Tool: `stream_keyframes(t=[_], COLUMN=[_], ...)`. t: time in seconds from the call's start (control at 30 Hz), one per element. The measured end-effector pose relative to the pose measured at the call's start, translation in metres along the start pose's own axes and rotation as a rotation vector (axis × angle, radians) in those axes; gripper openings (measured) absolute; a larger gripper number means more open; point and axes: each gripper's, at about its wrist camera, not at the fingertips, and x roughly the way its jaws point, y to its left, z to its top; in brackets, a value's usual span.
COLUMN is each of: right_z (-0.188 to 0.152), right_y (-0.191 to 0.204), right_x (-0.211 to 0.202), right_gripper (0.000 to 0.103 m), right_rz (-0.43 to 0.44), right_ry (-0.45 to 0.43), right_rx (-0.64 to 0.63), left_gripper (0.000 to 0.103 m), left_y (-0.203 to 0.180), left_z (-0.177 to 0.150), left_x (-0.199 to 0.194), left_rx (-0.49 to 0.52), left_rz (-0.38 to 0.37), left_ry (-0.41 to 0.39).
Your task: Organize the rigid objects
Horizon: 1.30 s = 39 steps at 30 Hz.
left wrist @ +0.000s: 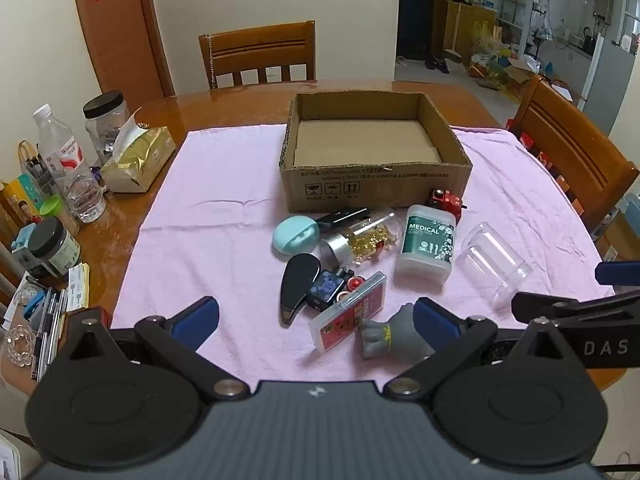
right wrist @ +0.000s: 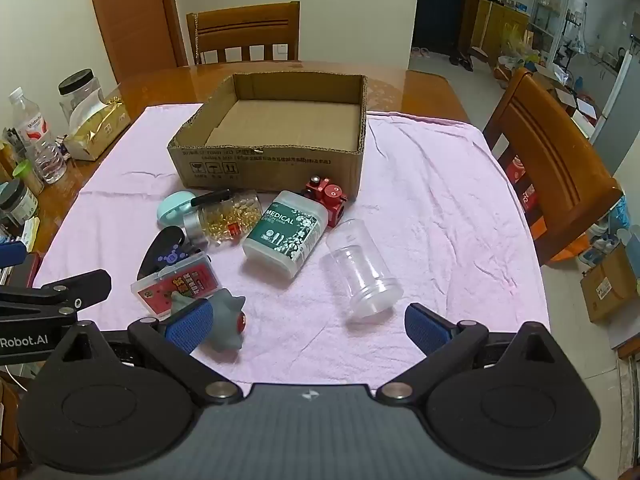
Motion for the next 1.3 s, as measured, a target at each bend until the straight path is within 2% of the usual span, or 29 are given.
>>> stream_keyframes(t=[0.03,1.3], right_z=[0.000,0.004], right_y=[-0.001,-0.010], right_x=[0.000,-0.006], right_gripper=[0.103,0.103], right_rz=[0.007,0.003], right_ry=[0.001,-0.019], right_rx=[0.007,-0.006], left_gripper=[0.102,0.102], left_y=[0.001,-0.008], left_z=[0.000,0.008], left_x=[0.000,-0.007], left_rx=[-0.017,-0.014], left_rz=[-0.018,-0.005], left_ry=[-0.006,-0.003])
